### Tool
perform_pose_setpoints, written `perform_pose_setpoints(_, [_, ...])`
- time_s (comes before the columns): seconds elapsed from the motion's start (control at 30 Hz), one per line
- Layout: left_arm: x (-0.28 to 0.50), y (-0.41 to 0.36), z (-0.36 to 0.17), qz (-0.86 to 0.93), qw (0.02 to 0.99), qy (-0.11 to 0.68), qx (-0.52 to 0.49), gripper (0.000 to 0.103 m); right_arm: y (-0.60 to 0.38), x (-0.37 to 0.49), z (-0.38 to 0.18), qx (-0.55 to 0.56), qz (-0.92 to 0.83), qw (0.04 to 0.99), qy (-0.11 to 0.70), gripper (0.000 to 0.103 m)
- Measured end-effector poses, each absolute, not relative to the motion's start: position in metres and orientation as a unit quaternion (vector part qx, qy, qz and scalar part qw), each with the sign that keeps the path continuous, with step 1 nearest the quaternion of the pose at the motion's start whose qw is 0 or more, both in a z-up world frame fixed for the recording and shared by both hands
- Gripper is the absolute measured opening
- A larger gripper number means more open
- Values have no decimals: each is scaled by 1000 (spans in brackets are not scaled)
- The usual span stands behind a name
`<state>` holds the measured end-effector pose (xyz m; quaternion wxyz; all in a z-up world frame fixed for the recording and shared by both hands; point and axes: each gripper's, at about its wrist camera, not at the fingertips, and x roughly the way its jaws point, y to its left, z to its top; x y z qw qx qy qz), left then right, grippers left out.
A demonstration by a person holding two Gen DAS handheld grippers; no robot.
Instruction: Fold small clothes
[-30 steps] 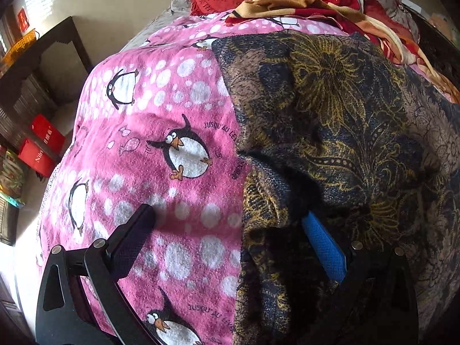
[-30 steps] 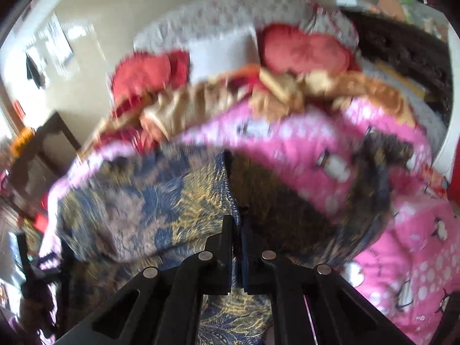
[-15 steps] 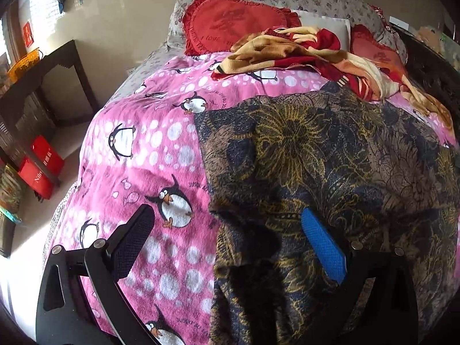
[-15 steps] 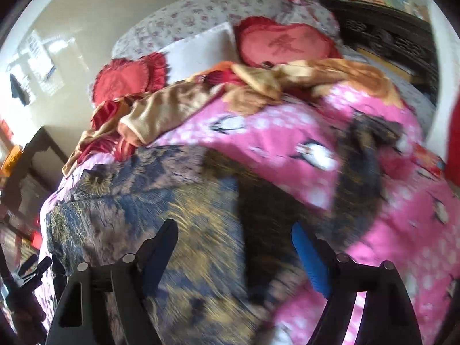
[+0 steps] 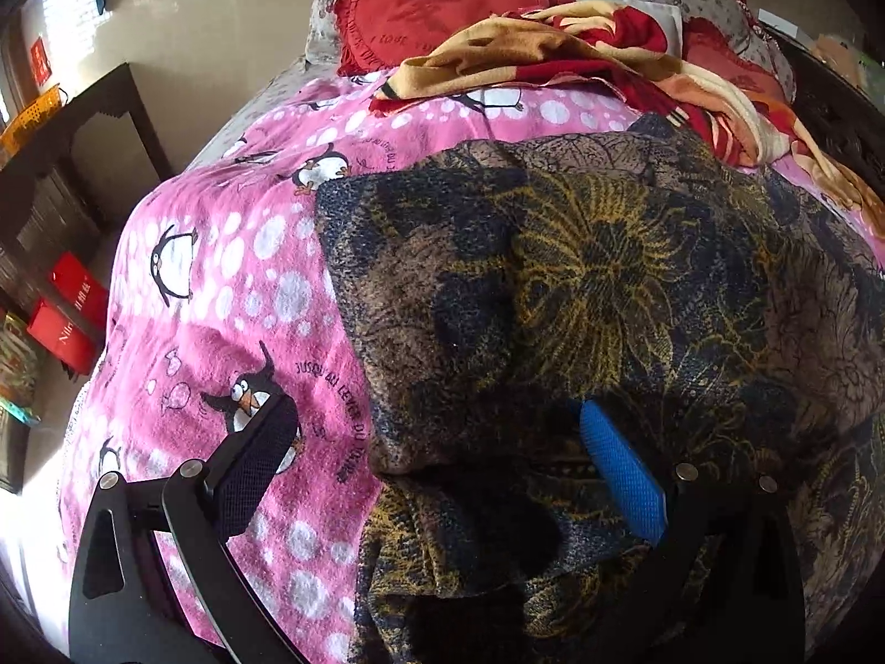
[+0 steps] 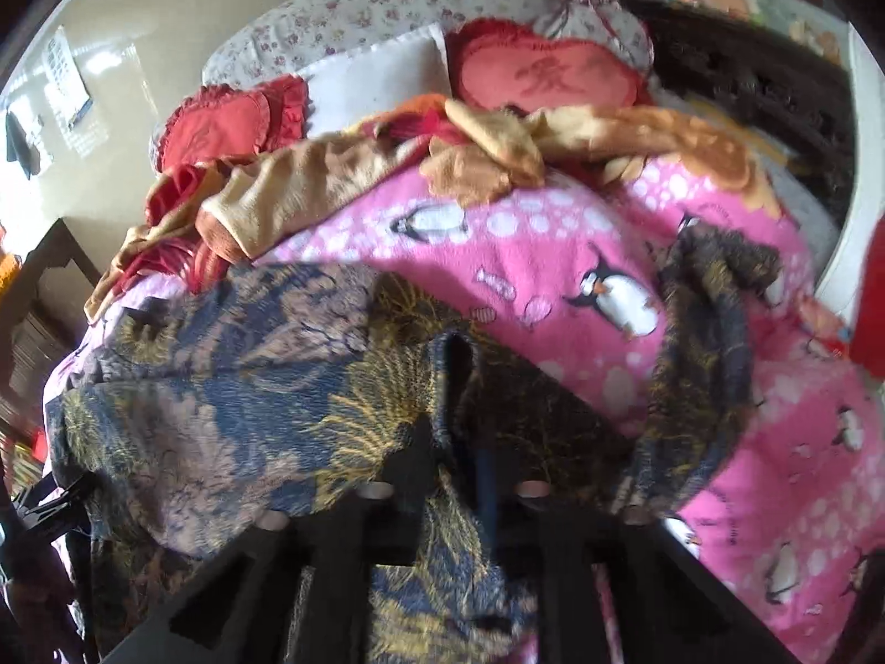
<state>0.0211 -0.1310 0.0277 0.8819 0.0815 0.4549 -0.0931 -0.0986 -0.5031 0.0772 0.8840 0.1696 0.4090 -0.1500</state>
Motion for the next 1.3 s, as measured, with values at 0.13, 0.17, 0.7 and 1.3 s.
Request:
perform_pose_setpoints(0.13, [18, -136, 28, -100, 883, 450, 90, 103, -482, -113, 94, 166, -123, 903, 377, 36])
perform_pose_setpoints(0.17, [19, -137, 26, -99, 880, 455, 92, 103, -475, -111, 89, 165, -105, 900, 391, 36])
perform_pose_setpoints(0.7, [-8, -144, 54, -132, 884, 440, 86, 103, -583, -135, 87, 271, -189, 865, 378, 50])
perform_pose_setpoints(1.3, [-7, -161, 43, -138, 870, 460, 108, 103, -724, -31, 24, 329, -272, 782, 455, 46])
